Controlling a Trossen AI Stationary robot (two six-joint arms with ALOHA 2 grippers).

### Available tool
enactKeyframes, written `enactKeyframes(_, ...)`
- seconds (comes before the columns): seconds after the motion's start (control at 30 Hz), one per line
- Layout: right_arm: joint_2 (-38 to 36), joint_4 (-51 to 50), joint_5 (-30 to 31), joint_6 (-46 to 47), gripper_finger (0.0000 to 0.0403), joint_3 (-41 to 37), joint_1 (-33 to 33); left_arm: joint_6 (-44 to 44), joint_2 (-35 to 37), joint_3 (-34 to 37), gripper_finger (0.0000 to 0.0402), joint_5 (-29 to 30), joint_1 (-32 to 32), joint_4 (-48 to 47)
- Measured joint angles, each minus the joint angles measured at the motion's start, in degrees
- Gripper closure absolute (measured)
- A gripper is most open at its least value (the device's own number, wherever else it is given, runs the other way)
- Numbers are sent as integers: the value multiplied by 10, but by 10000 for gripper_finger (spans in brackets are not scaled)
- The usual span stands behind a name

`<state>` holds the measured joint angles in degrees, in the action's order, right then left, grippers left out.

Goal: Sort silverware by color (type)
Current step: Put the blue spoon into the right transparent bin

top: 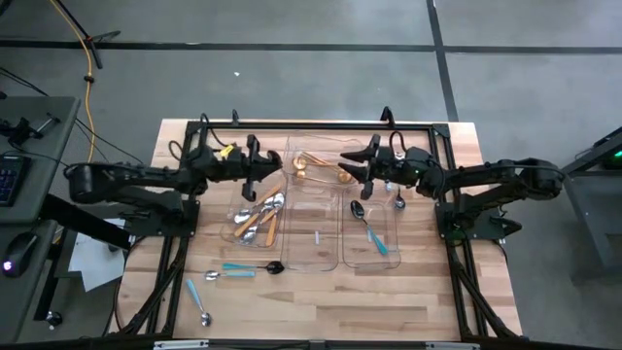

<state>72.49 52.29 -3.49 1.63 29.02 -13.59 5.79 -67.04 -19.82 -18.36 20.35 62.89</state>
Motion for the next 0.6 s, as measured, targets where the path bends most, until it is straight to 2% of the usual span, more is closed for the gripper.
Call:
enactKeyframes(0.13,24,-7,0,1,282,21,15,1,-50,-29,401,2,-12,8)
enactKeyframes(0.3,105,-12,-1,6,282,76,33,-19,-94,-63,401,2,-25,9)
enactKeyframes(0.47,147,-17,-57,37,282,131,35,-34,-103,-67,401,2,-29,9)
enactKeyframes(0.6,190,-75,-63,37,282,178,43,-35,-103,-67,401,3,-34,10)
